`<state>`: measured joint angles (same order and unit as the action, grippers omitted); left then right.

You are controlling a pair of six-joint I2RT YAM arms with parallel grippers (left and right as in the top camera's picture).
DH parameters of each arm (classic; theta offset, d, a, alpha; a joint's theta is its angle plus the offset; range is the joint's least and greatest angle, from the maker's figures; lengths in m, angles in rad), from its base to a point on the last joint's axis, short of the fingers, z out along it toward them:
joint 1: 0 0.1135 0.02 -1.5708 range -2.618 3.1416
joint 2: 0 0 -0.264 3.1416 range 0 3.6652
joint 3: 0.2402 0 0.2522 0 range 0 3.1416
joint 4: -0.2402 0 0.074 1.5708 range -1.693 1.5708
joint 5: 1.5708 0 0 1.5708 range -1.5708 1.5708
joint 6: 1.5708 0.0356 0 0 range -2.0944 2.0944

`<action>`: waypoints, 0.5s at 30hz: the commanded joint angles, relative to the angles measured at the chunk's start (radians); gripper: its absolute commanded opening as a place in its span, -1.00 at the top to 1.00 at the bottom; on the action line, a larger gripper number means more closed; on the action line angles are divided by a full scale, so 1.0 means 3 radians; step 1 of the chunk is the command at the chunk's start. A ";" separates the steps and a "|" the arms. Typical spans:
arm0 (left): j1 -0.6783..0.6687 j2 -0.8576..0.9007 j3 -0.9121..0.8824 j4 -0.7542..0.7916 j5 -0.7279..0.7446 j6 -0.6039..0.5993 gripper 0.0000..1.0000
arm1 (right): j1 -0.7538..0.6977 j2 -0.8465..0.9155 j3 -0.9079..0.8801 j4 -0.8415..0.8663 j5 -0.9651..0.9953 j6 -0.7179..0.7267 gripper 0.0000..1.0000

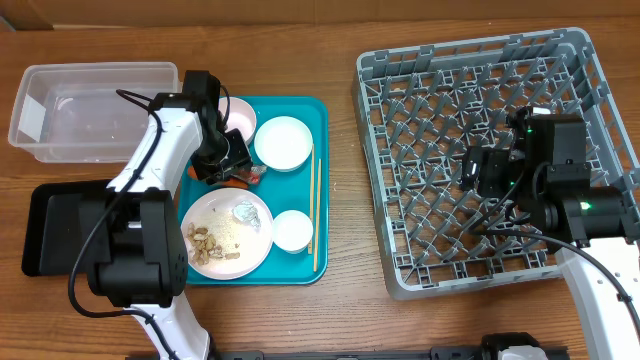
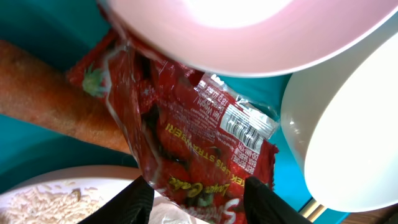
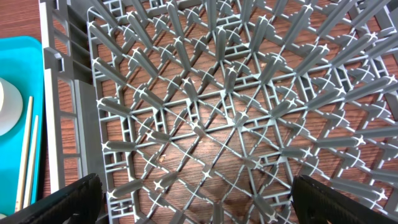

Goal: Sort waste into correct bins and load items into the dishwasher
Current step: 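Lift the wrapper with the left gripper and drop it into the clear bin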

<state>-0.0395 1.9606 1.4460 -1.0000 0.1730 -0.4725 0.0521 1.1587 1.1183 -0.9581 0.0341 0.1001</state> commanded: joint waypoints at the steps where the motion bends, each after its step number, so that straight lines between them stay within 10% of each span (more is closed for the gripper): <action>1: -0.0008 0.0047 -0.0013 -0.0006 0.0036 -0.0100 0.02 | -0.0006 -0.0023 0.0085 0.0014 0.0031 -0.0010 -1.00; 15: -0.0050 0.0047 -0.0018 -0.0027 -0.0168 -0.0224 0.28 | -0.0006 -0.0024 0.0085 -0.0019 0.0031 -0.0009 -1.00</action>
<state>-0.0399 1.9606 1.4460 -1.0080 0.1532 -0.5194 0.0521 1.1587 1.1183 -0.9627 0.0338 0.1001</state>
